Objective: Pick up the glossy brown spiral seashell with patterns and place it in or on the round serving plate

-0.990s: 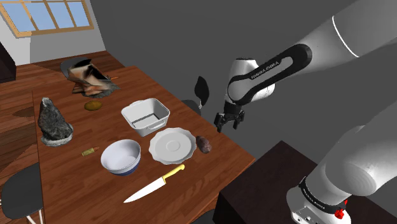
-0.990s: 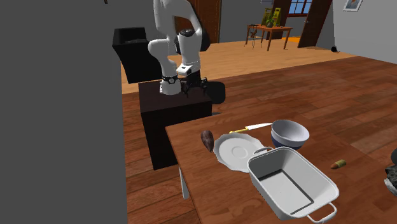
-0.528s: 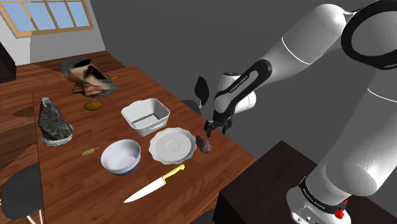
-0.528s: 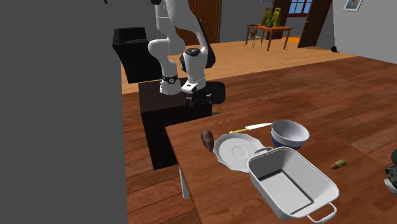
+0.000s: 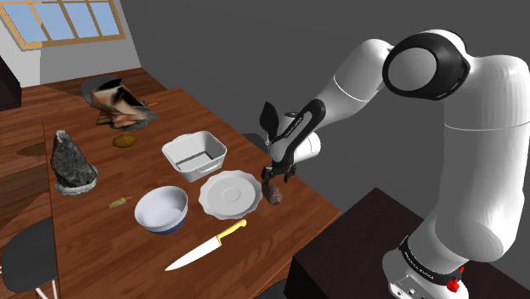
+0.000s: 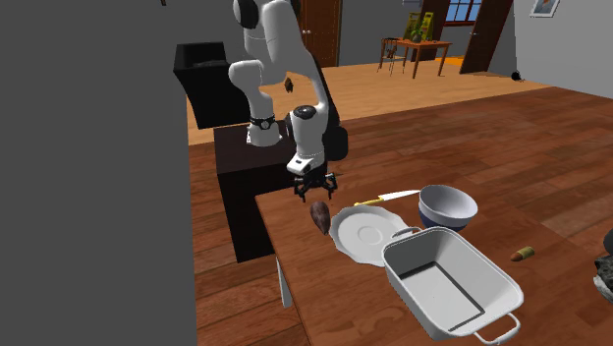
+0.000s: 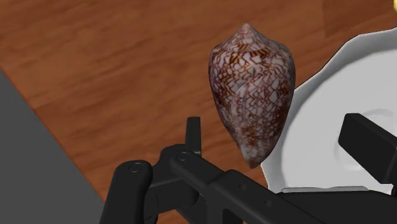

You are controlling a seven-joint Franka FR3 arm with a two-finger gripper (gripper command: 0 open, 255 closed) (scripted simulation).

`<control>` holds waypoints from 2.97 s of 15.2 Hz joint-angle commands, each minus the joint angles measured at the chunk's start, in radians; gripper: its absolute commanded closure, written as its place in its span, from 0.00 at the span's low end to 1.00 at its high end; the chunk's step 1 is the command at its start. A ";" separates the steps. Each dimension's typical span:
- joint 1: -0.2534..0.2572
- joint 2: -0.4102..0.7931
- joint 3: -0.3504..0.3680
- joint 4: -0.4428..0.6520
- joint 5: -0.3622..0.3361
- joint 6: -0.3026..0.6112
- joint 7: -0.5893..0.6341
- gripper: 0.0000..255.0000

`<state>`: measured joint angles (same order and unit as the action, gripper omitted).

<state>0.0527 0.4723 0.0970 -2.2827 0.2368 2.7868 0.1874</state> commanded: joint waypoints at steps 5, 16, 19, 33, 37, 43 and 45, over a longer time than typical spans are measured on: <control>0.008 0.140 0.000 0.090 0.001 0.063 0.003 0.00; 0.011 0.206 0.004 0.121 0.003 0.099 0.000 0.00; 0.011 0.206 0.004 0.121 0.003 0.099 0.000 1.00; 0.017 0.121 -0.003 0.087 -0.001 0.048 0.012 1.00; 0.021 0.066 -0.008 0.069 -0.005 0.011 0.021 1.00; 0.026 -0.014 -0.016 0.049 -0.013 -0.049 0.036 1.00; 0.028 -0.037 -0.018 0.044 -0.016 -0.067 0.041 1.00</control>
<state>0.0786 0.4495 0.0799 -2.2348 0.2229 2.7303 0.2244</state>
